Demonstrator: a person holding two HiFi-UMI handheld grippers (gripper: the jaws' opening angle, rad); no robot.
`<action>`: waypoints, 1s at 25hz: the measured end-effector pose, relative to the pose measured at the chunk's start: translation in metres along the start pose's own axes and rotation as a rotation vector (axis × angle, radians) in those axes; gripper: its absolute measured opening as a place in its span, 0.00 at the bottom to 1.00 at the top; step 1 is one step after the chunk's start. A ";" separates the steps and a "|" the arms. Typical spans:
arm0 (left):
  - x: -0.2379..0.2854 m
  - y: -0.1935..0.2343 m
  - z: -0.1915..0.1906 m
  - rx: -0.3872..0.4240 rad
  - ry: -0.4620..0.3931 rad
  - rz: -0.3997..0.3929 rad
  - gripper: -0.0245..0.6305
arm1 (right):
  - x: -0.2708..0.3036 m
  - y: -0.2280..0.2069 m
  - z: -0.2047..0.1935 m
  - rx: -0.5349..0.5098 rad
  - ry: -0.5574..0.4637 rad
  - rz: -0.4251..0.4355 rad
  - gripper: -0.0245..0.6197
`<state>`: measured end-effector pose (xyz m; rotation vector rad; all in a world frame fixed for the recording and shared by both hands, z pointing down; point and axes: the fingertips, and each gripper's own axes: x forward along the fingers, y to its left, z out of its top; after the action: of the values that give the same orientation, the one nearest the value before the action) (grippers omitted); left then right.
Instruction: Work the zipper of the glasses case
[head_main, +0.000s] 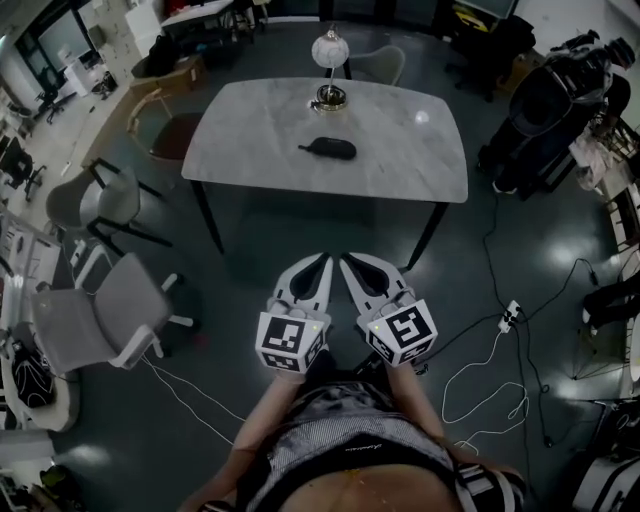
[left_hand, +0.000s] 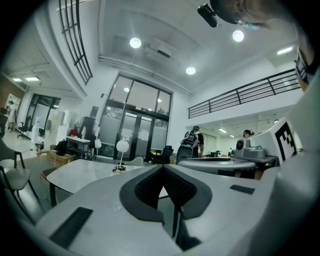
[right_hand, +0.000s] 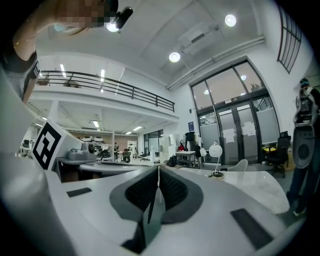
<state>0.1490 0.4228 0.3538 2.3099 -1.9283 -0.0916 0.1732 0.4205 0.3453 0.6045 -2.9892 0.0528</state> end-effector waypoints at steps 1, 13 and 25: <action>0.003 0.006 0.000 -0.002 0.003 -0.005 0.04 | 0.007 -0.001 -0.001 0.002 0.004 -0.002 0.13; 0.033 0.048 -0.003 -0.038 0.027 -0.028 0.04 | 0.056 -0.019 -0.006 0.021 0.043 -0.025 0.13; 0.106 0.101 0.002 -0.066 0.031 0.013 0.04 | 0.125 -0.083 -0.004 0.044 0.048 0.023 0.13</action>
<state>0.0696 0.3012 0.3696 2.2428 -1.8959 -0.1160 0.0914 0.2963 0.3629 0.5656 -2.9557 0.1333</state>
